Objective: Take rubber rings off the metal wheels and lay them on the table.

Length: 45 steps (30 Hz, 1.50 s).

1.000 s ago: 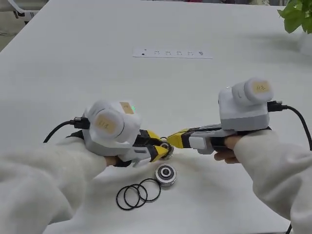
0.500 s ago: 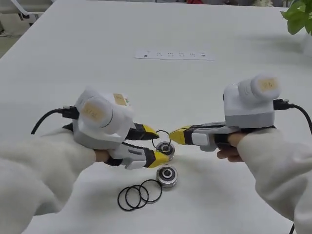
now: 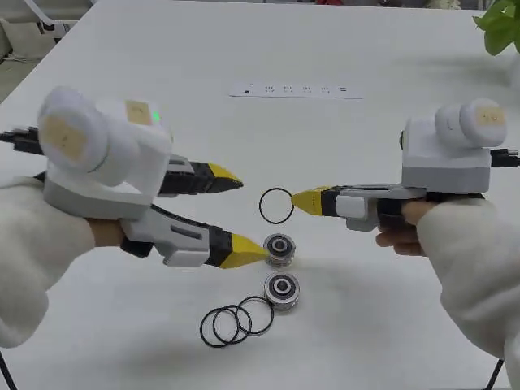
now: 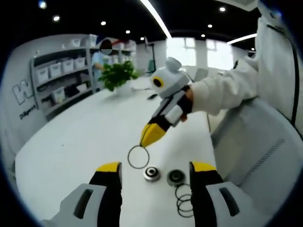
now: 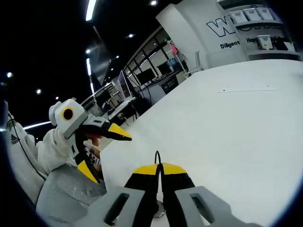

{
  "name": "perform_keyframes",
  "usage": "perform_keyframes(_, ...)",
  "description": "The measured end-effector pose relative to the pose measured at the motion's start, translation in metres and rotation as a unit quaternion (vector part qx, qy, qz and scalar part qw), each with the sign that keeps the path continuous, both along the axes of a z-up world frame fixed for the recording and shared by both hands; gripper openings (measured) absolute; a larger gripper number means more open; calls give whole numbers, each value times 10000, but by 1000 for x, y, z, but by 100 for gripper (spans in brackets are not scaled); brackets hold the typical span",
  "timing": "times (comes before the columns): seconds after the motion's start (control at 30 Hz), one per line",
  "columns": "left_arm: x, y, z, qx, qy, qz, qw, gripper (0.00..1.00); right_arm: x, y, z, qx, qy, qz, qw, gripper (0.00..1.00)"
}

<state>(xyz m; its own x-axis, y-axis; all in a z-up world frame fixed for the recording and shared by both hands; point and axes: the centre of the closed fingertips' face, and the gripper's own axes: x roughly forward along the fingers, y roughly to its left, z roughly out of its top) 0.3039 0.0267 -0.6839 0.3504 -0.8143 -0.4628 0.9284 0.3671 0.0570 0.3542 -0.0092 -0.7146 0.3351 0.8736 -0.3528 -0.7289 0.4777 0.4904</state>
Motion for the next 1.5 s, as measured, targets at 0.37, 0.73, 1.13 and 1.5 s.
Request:
perform_keyframes(0.37,-25,48,8,246,-88,400,9989,66,-16,18,13,151,-26,298,9994,0)
perform_keyframes(0.73,-53,80,-1,449,59,803,9957,70,-37,36,5,58,122,731,9972,0)
perform_keyframes(1.13,-70,105,-7,167,217,1383,9900,75,-72,51,-34,-495,662,1363,9872,0)
perform_keyframes(1.5,-83,111,-15,29,348,1601,9865,75,-96,55,-69,-948,915,1769,9754,0)
